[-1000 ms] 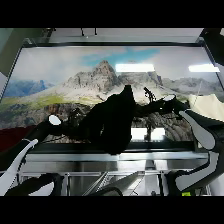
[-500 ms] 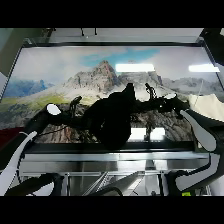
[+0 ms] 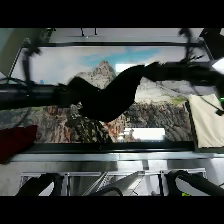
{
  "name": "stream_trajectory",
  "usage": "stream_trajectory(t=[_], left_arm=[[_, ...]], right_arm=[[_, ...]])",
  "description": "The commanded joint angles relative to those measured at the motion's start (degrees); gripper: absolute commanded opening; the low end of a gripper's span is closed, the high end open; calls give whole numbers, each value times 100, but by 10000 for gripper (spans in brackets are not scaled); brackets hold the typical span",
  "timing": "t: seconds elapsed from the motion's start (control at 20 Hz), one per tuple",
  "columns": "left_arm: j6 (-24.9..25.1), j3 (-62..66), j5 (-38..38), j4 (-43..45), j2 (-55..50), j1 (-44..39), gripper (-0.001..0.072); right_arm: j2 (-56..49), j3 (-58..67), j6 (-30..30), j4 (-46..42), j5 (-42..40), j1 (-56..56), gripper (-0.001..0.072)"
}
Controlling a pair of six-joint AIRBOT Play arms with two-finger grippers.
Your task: Fold the shirts.
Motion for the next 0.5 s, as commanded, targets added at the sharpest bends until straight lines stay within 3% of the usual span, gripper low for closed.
stream_trajectory(t=[0.0,0.25,0.35,0.45], left_arm=[[-356,1513,-243,144,507,195,17],[-638,2618,-1648,92,240,1141,18],[-651,2282,-2138,92,-37,1215,17],[-638,1589,-2079,92,-343,1213,17]], right_arm=[[920,949,457,-743,-227,-7,22],[1176,1056,938,-798,391,-7,22],[1036,772,1040,-807,535,-7,22],[828,118,1058,-820,527,7,22]])
